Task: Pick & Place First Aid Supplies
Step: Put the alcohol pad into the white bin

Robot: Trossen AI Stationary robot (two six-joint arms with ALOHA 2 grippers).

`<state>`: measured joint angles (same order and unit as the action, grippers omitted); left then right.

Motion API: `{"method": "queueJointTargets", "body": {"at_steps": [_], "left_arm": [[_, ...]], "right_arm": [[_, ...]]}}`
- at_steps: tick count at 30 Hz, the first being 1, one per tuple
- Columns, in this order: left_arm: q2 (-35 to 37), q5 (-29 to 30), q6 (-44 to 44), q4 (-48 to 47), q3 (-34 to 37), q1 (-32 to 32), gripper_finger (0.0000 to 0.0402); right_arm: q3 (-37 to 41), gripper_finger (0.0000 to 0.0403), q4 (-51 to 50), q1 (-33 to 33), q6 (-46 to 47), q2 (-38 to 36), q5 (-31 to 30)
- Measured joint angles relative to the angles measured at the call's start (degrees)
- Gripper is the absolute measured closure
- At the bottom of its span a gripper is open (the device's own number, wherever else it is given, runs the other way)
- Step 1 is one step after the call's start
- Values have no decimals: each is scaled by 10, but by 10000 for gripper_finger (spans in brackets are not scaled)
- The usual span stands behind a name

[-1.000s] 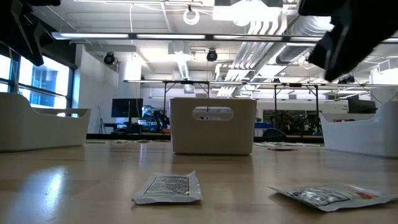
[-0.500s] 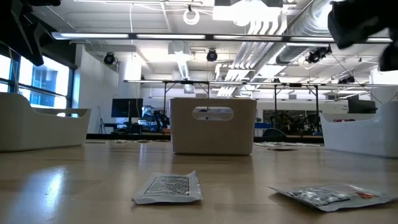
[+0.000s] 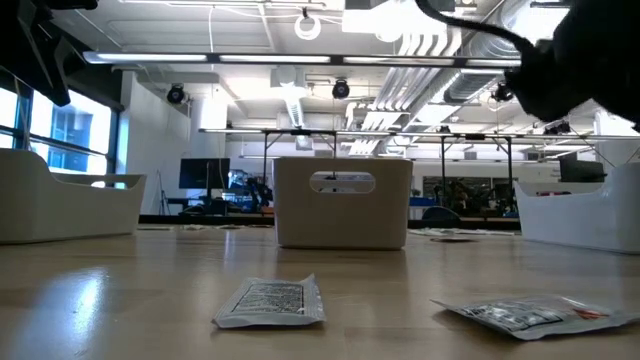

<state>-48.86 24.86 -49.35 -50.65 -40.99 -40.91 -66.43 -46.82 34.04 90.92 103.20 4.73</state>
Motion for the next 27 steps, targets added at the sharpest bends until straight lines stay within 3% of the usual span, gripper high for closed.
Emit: {"method": "queueJointTargets", "body": {"at_steps": [9, 17, 27], "left_arm": [[0, 0, 0, 0, 0, 0, 273], [0, 0, 0, 0, 0, 0, 273], [0, 0, 0, 0, 0, 0, 273]], "right_arm": [[88, 263, 161, 1, 43, -3, 38], [105, 270, 165, 1, 43, -3, 39], [102, 345, 162, 1, 66, -2, 32]]}}
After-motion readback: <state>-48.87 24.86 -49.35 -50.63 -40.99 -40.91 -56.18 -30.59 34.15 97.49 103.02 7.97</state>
